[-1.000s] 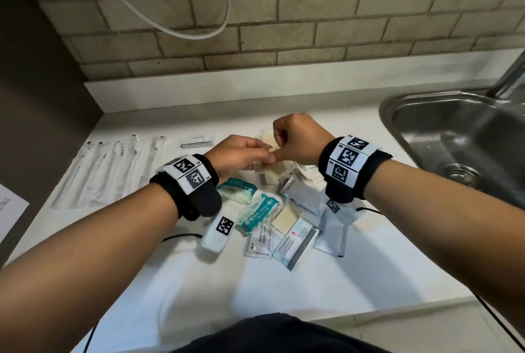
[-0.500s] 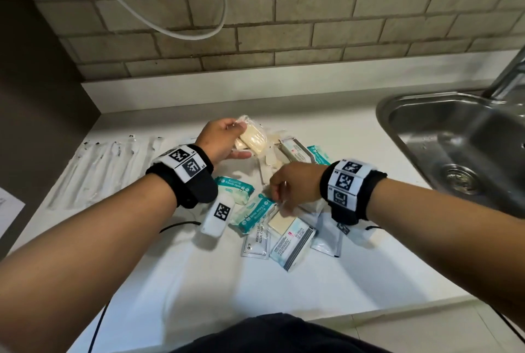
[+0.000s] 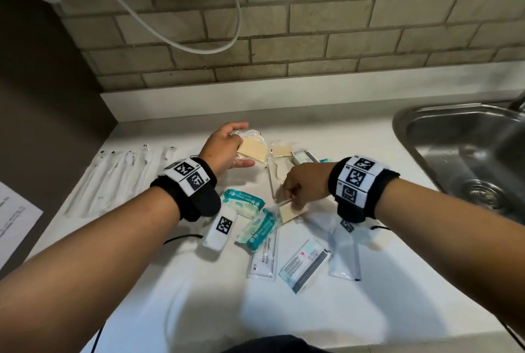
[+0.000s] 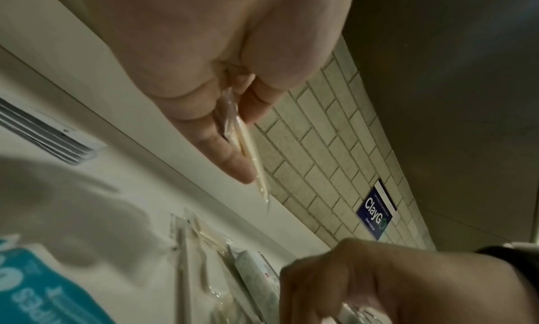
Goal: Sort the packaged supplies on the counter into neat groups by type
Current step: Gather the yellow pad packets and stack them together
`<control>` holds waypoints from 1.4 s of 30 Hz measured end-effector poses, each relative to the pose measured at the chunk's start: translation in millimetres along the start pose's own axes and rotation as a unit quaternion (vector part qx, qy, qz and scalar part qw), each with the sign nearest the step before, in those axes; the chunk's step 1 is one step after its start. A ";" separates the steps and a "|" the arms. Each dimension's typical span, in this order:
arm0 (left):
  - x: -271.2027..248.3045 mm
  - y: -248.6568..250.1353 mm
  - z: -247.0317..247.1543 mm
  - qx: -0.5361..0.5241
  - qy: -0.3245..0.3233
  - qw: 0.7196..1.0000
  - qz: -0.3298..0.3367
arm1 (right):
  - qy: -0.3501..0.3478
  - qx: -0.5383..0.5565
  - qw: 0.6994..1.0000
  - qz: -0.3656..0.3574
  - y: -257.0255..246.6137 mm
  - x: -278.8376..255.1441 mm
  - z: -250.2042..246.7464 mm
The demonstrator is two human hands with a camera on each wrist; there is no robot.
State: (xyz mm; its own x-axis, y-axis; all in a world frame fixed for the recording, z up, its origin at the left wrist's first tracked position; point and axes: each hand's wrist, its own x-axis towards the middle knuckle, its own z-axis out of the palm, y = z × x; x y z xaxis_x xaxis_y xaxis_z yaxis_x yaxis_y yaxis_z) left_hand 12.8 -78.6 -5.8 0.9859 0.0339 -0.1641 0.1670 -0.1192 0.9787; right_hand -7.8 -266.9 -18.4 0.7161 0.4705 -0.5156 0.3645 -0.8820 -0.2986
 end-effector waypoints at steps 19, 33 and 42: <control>47.2 3.5 -10.9 -0.036 -0.013 0.999 -0.004 | 0.059 -0.108 0.977 0.174 23.6 124.1 -60.0; 62.3 -11.0 -27.0 -0.052 -0.005 0.998 -0.019 | 0.063 -0.102 0.988 0.096 5.9 78.9 -56.2; 49.3 -13.7 -24.4 -0.039 -0.017 0.999 -0.025 | -0.001 -0.060 0.995 0.081 -9.3 62.2 -27.1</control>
State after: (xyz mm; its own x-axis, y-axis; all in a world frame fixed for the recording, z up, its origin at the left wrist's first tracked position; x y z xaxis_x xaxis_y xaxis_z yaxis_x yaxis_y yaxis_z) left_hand 58.7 -51.0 -24.3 0.9762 0.0034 -0.2166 0.2166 -0.0413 0.9754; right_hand 49.5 -230.2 -25.9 0.7700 0.3214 -0.5512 0.3121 -0.9432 -0.1140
